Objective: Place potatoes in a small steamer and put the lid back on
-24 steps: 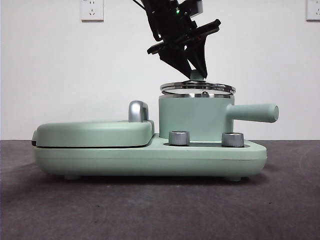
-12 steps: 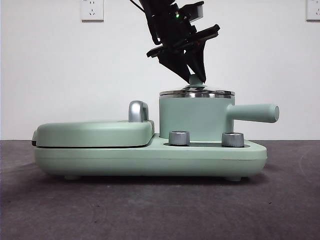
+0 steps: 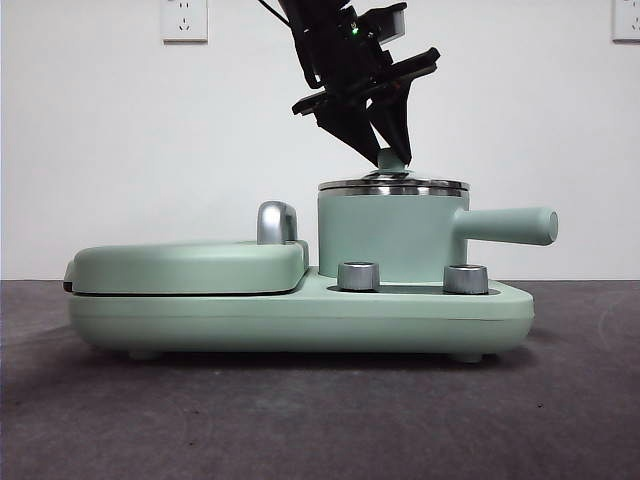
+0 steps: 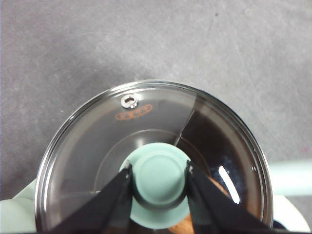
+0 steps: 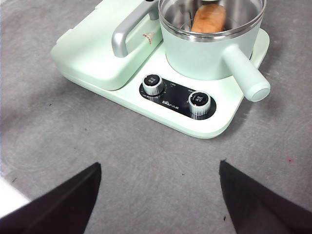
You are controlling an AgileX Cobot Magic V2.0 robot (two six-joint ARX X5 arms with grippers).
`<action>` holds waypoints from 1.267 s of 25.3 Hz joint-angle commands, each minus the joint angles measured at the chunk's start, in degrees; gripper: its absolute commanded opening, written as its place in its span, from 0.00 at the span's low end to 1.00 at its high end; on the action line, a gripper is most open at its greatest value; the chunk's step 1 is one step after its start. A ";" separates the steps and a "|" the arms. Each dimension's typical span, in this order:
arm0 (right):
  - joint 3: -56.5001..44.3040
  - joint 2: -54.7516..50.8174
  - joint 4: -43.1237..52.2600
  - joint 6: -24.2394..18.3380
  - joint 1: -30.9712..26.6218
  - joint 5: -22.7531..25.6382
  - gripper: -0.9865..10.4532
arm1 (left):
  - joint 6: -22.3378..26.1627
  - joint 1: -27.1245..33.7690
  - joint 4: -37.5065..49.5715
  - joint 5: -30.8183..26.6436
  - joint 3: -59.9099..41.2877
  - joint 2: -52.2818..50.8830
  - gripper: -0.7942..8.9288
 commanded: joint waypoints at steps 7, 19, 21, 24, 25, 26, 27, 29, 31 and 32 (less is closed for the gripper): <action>0.35 0.17 0.96 0.98 0.52 0.07 0.42 | -2.54 -0.11 -6.91 0.31 2.10 -6.86 0.54; 0.35 0.22 1.86 0.92 0.52 -0.83 0.42 | -2.51 0.15 -23.06 0.35 -10.23 -38.58 0.54; 0.35 0.24 2.62 0.90 0.52 -2.64 0.42 | -2.47 0.09 -22.88 0.35 -17.42 -45.86 0.54; 0.35 0.24 4.59 0.74 0.52 -4.11 0.42 | -2.45 0.09 -21.86 0.35 -26.53 -54.34 0.54; 0.35 0.24 5.14 0.50 0.52 -4.57 0.42 | -2.60 0.11 -21.22 0.35 -29.27 -56.87 0.54; 0.35 0.24 5.68 0.46 0.55 -4.72 0.42 | -2.95 0.11 -20.39 0.35 -32.24 -59.69 0.54; 0.35 0.24 6.10 0.48 0.55 -4.72 0.42 | -3.48 0.11 -19.74 0.35 -34.64 -61.99 0.54; 0.35 0.24 7.04 0.48 0.52 -4.72 0.42 | -4.76 0.11 -18.23 0.35 -39.67 -67.06 0.53; 0.35 0.24 8.13 0.48 0.52 -4.70 0.42 | -6.27 0.11 -16.31 0.35 -44.00 -71.56 0.53; 0.35 0.24 8.79 0.50 0.52 -4.72 0.42 | -7.06 0.11 -15.02 0.35 -46.23 -73.88 0.53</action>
